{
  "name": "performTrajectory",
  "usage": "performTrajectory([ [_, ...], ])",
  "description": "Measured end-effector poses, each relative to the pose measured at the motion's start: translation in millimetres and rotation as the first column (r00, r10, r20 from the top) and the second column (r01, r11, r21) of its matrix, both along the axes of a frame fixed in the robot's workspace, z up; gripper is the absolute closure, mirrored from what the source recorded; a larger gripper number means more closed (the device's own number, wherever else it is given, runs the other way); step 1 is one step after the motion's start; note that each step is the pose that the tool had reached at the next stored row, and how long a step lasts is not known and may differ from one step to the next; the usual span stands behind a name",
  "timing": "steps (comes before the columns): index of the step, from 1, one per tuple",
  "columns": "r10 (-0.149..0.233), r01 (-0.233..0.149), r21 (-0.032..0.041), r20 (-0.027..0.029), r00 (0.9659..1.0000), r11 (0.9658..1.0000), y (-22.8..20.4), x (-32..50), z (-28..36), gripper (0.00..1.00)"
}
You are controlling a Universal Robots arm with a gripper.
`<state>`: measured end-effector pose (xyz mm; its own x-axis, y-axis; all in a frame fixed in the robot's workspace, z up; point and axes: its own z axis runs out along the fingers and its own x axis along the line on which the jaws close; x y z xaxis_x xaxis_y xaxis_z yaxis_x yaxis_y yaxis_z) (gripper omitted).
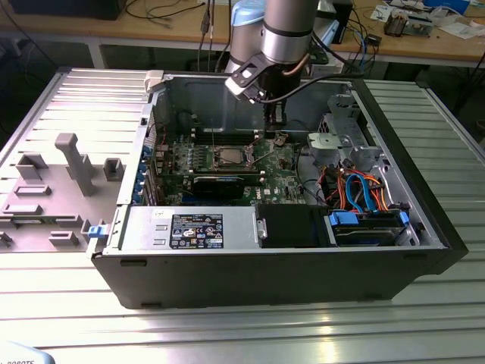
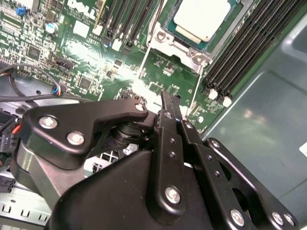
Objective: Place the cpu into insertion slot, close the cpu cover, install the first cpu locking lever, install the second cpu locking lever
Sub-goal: 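Close the cpu cover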
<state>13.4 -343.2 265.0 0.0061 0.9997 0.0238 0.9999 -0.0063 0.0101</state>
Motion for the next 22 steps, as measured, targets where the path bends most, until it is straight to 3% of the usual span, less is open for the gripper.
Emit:
performTrajectory([
  [9, 0.000, 0.000, -0.0001, 0.0000, 1.0000, 1.0000, 0.1, 10.5, 0.0, 0.89],
  [22, 0.000, 0.000, -0.0001, 0.0000, 1.0000, 1.0000, 0.0, 15.5, 0.0, 0.89],
])
